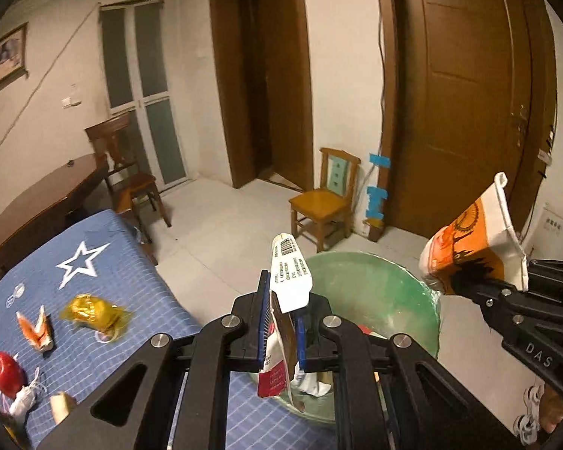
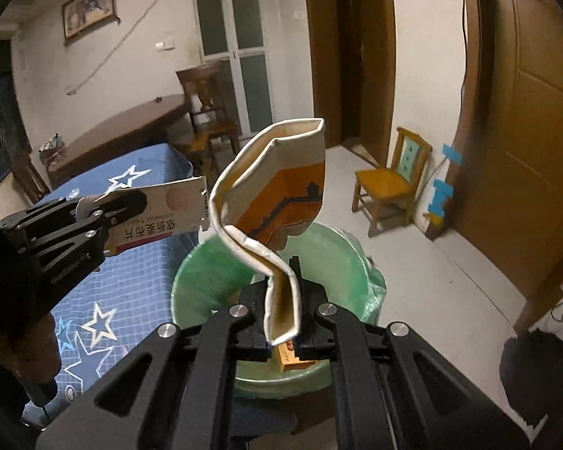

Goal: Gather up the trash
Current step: 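Carry both items over the green bin and open both tools to drop them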

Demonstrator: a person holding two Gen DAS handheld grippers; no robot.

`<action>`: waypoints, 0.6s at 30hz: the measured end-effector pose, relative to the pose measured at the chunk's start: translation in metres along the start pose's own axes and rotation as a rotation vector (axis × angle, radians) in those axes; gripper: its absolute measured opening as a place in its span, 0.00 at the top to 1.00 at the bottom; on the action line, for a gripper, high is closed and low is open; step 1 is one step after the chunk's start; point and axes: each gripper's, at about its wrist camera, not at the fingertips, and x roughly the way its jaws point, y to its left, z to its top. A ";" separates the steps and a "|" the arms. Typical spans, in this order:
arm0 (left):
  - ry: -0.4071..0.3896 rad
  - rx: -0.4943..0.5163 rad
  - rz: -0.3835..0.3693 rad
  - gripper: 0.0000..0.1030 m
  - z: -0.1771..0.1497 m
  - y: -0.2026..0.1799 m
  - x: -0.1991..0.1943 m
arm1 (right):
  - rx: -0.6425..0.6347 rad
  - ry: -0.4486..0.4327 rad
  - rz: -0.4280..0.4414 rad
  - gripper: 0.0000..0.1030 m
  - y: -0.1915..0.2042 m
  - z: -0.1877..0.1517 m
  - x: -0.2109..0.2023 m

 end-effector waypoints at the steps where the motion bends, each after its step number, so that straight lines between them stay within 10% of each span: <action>1: 0.005 0.006 -0.003 0.88 0.000 -0.003 0.003 | 0.005 0.010 -0.001 0.95 -0.004 -0.001 0.002; 18: 0.063 0.051 -0.008 0.88 -0.016 -0.017 0.033 | 0.016 0.099 -0.007 0.95 -0.013 -0.001 0.022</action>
